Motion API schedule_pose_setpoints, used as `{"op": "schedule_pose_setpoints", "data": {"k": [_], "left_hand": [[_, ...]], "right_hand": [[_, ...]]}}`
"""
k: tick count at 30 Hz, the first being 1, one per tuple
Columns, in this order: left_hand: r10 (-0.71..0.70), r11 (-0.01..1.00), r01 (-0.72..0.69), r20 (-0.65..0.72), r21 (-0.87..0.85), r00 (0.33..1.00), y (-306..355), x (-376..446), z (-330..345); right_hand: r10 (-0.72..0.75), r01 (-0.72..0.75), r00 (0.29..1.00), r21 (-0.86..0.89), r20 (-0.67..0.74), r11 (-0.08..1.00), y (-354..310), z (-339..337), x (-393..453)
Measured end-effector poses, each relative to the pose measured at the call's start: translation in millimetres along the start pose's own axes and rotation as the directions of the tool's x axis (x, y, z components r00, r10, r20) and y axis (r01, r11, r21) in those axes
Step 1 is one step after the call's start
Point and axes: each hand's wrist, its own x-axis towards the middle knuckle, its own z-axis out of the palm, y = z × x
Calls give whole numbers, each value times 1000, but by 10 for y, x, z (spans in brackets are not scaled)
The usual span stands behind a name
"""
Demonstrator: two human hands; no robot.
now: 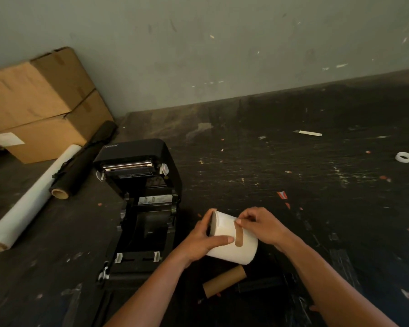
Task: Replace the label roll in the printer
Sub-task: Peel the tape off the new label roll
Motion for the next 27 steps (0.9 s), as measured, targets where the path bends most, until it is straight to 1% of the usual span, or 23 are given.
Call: {"op": "schedule_pose_setpoints", "data": {"k": [3, 7, 10, 15, 17, 19, 21, 24, 27], "left_hand": [[2, 1000, -2, -11, 7, 1000, -15, 13, -14], [4, 1000, -4, -4, 9, 1000, -16, 23, -14], [-3, 1000, 3, 8, 3, 1000, -12, 25, -15], [-27, 1000, 27, 12, 7, 1000, 1, 30, -24], [-31, 999, 30, 22, 10, 999, 17, 32, -27], [-42, 999, 42, 23, 4, 999, 30, 36, -32], [-58, 998, 58, 13, -6, 998, 35, 36, -36], [-66, 998, 66, 5, -23, 998, 29, 27, -40], [-70, 997, 70, 1, -38, 998, 24, 11, -41]], "right_hand": [[-71, 64, 996, -124, -53, 990, -4, 16, 6], [-214, 173, 965, -243, -154, 955, 61, 112, -80], [-278, 223, 944, -279, -175, 934, 114, 167, -137], [-381, 276, 902, -408, -203, 871, 199, 237, -189], [-391, 273, 893, -422, -224, 864, 195, 240, -186], [-385, 270, 891, -400, -240, 876, 184, 229, -163], [-381, 279, 897, -381, -223, 881, 169, 217, -137], [-432, 328, 884, -424, -177, 844, 112, 191, -114], [-477, 356, 856, -441, -200, 824, 89, 181, -128]]}}
